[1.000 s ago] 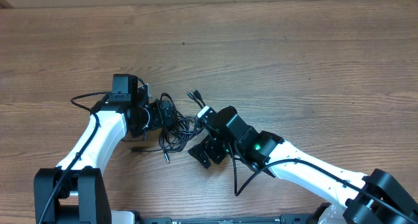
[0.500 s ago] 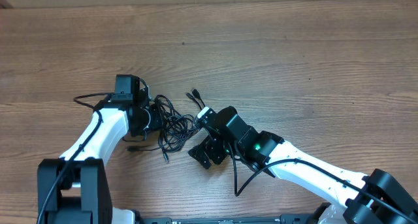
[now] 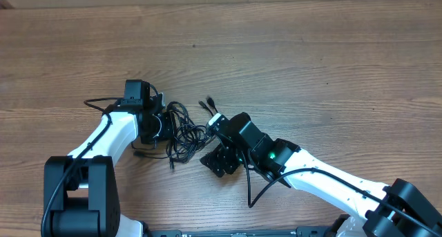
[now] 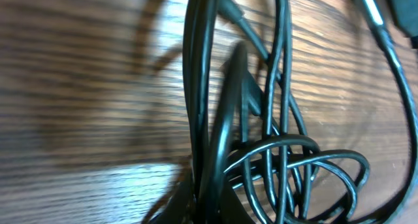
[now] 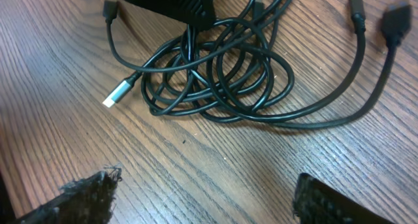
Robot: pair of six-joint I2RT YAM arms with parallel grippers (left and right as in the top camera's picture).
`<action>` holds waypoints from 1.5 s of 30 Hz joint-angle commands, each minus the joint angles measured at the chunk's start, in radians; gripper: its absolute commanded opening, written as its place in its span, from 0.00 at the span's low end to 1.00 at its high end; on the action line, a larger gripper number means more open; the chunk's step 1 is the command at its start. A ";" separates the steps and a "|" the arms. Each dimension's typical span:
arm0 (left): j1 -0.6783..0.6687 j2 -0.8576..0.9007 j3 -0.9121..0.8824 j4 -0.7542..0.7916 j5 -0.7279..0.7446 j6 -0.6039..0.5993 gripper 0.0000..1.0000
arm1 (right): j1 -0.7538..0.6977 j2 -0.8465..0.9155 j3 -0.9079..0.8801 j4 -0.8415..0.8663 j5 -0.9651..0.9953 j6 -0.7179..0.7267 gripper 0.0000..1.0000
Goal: Untangle cables
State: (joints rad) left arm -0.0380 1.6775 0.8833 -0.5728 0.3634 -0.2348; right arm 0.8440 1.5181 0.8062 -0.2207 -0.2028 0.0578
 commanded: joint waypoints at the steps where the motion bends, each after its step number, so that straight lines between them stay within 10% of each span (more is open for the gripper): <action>1: -0.008 -0.077 0.007 0.004 0.060 0.139 0.04 | -0.004 -0.035 0.013 0.007 -0.001 0.044 0.85; 25: -0.008 -0.619 0.007 -0.056 0.407 0.622 0.04 | -0.004 -0.480 0.014 0.001 0.000 0.261 0.96; 45: -0.008 -0.632 0.007 -0.059 0.569 0.677 0.04 | -0.135 -0.480 0.014 0.072 -0.172 0.443 1.00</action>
State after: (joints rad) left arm -0.0399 1.0637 0.8829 -0.6353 0.8909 0.4194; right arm 0.7132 1.0435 0.8062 -0.1688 -0.2829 0.4854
